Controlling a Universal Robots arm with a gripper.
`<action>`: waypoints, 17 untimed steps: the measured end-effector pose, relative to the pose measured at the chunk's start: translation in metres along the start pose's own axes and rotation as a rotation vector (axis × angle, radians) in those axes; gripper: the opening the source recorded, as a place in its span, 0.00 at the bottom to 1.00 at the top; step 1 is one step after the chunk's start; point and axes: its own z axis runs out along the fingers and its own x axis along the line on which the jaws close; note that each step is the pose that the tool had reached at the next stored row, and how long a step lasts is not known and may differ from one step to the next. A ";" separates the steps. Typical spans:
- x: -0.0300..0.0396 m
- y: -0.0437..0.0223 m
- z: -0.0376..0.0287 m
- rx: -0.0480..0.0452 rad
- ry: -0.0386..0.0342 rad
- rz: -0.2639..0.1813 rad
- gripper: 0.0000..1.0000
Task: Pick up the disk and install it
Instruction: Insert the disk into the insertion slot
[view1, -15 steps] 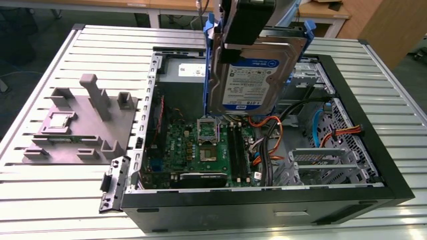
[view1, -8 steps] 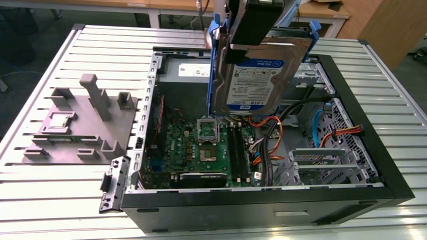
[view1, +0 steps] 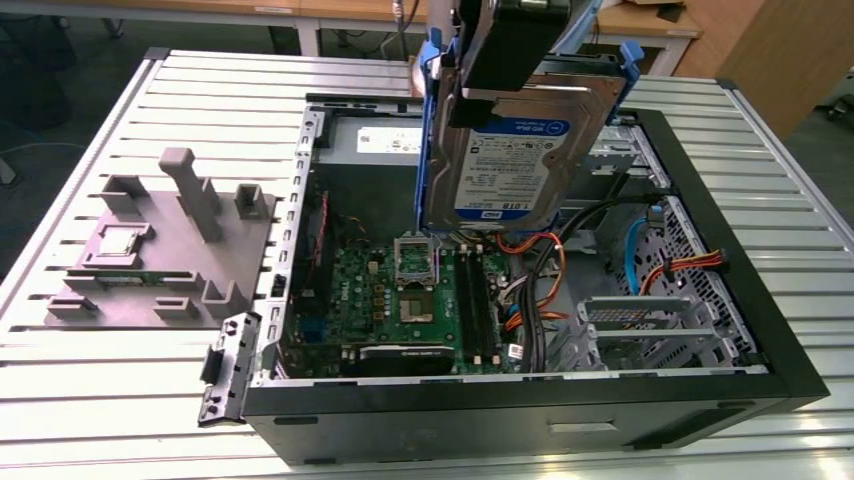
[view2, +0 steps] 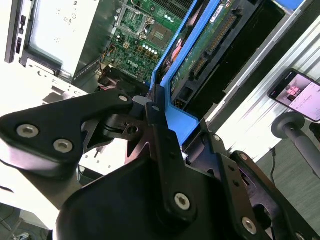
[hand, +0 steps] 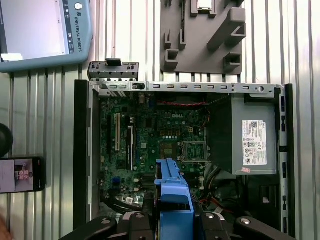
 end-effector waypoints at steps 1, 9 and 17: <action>0.0002 0.0000 -0.0001 -0.0001 0.0002 0.000 0.36; 0.0073 -0.0056 0.0012 0.0001 -0.0004 0.000 0.36; 0.0076 -0.0091 0.0013 0.0000 0.0000 0.000 0.36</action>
